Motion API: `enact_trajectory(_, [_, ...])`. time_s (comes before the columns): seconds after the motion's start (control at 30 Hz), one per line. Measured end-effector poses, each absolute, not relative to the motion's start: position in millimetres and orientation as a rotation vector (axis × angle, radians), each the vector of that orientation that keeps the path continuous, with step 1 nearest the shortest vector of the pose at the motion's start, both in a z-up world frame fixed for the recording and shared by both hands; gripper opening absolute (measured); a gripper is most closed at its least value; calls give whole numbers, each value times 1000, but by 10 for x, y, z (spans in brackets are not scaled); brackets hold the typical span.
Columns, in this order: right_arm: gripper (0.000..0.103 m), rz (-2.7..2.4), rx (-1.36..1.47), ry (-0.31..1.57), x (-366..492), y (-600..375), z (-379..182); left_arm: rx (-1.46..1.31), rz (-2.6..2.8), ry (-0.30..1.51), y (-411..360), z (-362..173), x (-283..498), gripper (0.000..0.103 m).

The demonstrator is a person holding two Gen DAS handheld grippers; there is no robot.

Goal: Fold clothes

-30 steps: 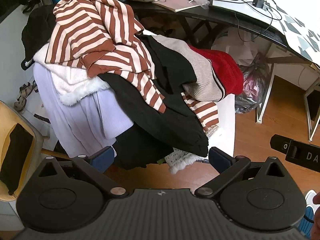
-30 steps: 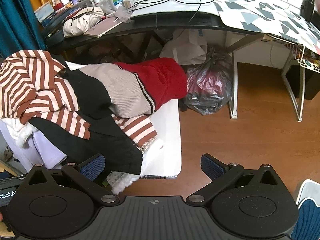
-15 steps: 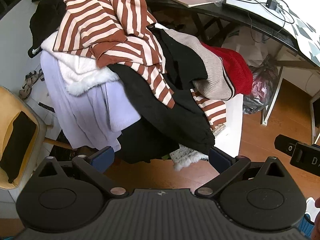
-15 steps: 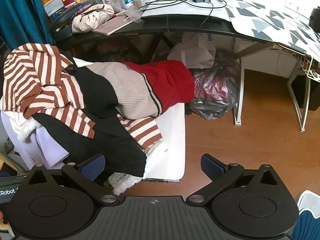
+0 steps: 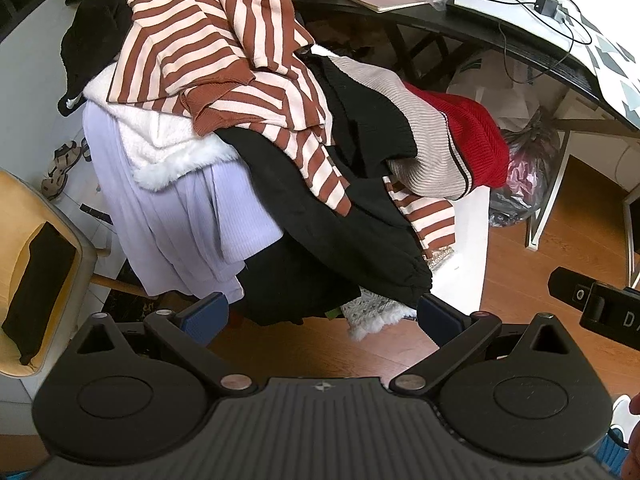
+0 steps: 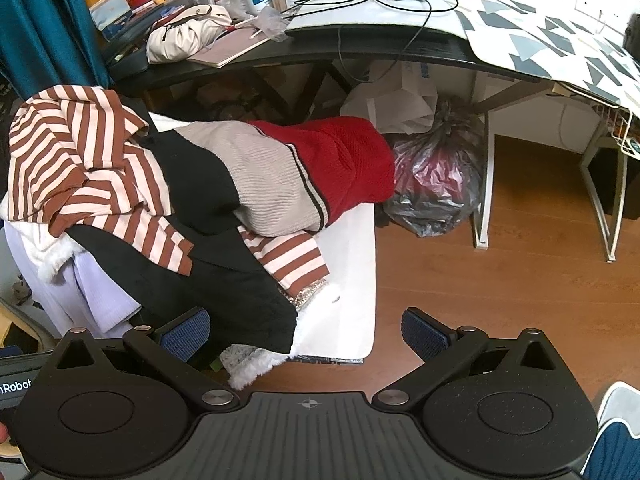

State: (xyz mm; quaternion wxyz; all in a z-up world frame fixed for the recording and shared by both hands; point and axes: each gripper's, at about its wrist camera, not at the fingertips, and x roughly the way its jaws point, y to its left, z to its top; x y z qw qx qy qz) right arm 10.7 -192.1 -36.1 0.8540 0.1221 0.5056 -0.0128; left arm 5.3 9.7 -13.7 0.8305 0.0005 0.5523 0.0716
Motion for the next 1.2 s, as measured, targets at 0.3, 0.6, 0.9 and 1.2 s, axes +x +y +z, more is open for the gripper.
enact_trajectory(0.3, [102, -20, 269, 1060, 130, -1908, -356, 2, 165, 1164, 129, -113, 46, 102])
enact_trajectory(0.6, [102, 2, 272, 1055, 156, -1846, -332, 1, 186, 1162, 205, -83, 28, 102])
enact_trajectory(0.9, [102, 15, 267, 1058, 178, -1780, -330, -6, 196, 1163, 264, -71, 20, 102])
enact_trajectory(1.2, [102, 37, 253, 1056, 199, -1699, -314, -37, 213, 1168, 363, -79, 4, 102])
